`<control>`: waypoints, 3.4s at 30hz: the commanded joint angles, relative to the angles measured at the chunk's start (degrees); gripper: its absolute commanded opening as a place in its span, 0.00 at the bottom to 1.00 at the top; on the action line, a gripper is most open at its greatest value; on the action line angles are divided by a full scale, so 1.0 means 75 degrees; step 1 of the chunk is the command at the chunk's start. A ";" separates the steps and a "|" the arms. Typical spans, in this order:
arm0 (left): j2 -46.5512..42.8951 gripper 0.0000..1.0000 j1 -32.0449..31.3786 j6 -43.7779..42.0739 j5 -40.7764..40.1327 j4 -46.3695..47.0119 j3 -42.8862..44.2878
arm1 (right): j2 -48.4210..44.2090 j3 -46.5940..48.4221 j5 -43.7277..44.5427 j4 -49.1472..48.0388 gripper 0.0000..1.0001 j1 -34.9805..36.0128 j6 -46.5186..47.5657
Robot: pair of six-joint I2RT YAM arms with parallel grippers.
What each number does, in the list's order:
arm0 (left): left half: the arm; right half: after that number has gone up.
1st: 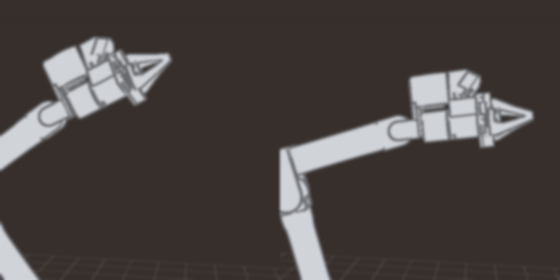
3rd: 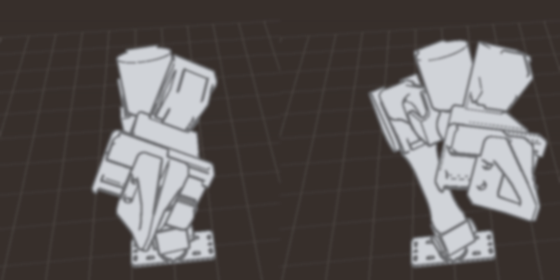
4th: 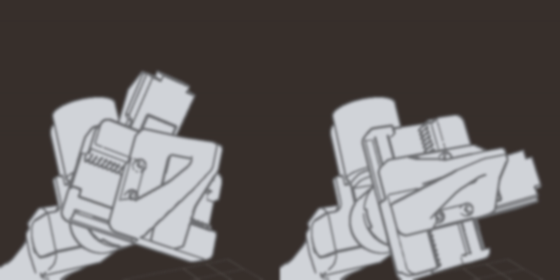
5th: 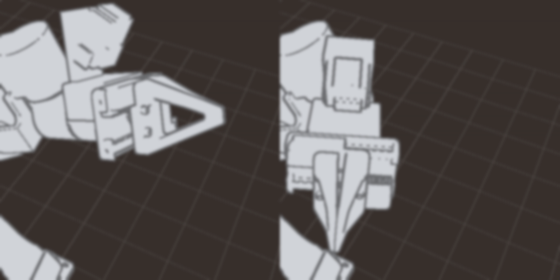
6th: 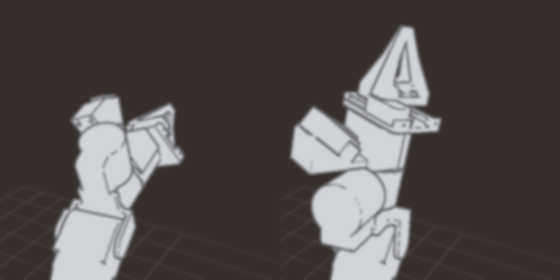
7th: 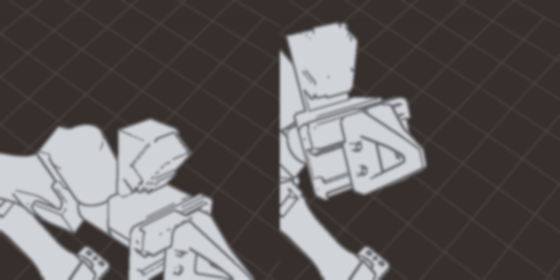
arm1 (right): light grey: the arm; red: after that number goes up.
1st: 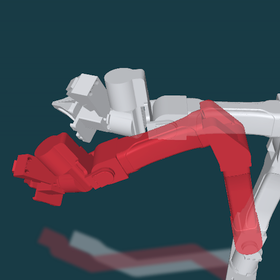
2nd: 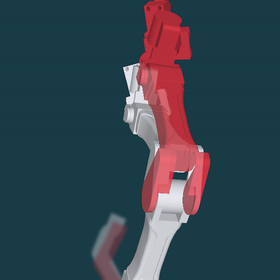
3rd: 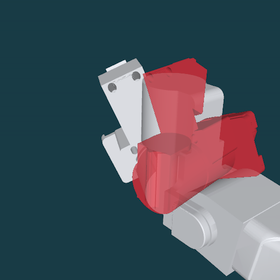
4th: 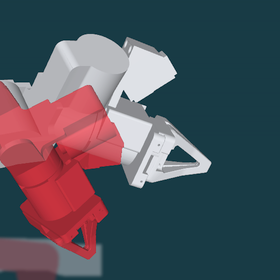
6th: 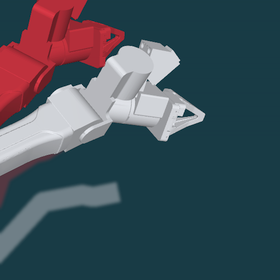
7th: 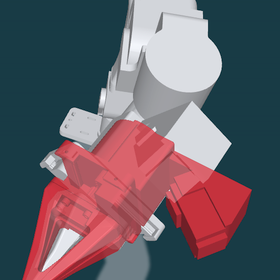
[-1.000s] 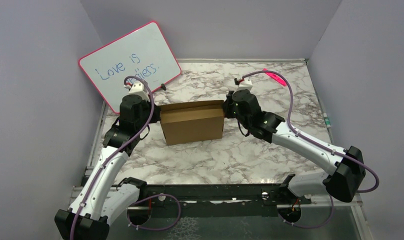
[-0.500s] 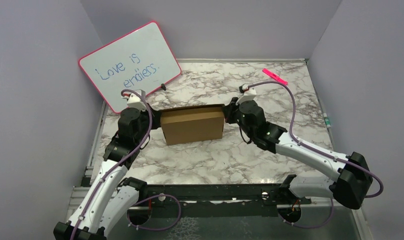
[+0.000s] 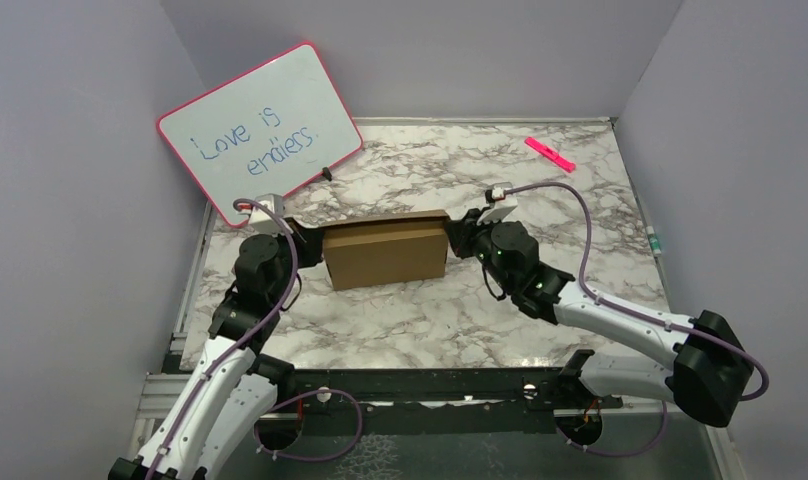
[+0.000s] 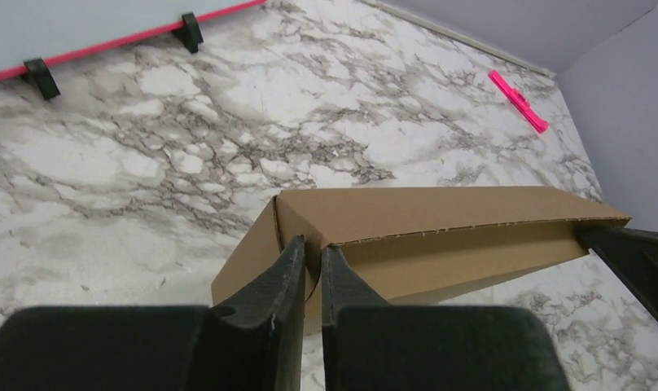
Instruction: Fold the paper box
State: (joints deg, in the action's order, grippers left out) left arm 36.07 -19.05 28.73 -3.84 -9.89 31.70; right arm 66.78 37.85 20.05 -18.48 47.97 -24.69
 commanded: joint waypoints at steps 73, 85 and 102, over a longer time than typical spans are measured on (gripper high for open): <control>0.2688 0.37 0.1167 0.2312 0.4687 0.3082 -0.1398 | 0.1131 -0.1740 -0.5963 -0.0490 0.49 -0.3734 -0.0954; 0.2813 0.51 0.1195 0.2838 0.5090 0.3271 -0.1273 | 0.1010 -0.1341 -0.5966 -0.0271 0.39 -0.3854 -0.0468; 0.3011 0.45 0.2418 0.3370 0.6520 0.4075 -0.2191 | 0.1111 -0.1320 -0.6112 -0.0225 0.40 -0.4025 -0.0400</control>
State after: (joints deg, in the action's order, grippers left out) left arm 57.14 -2.39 50.63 37.56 20.51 23.53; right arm 71.37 31.77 -26.55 -31.09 18.59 -31.20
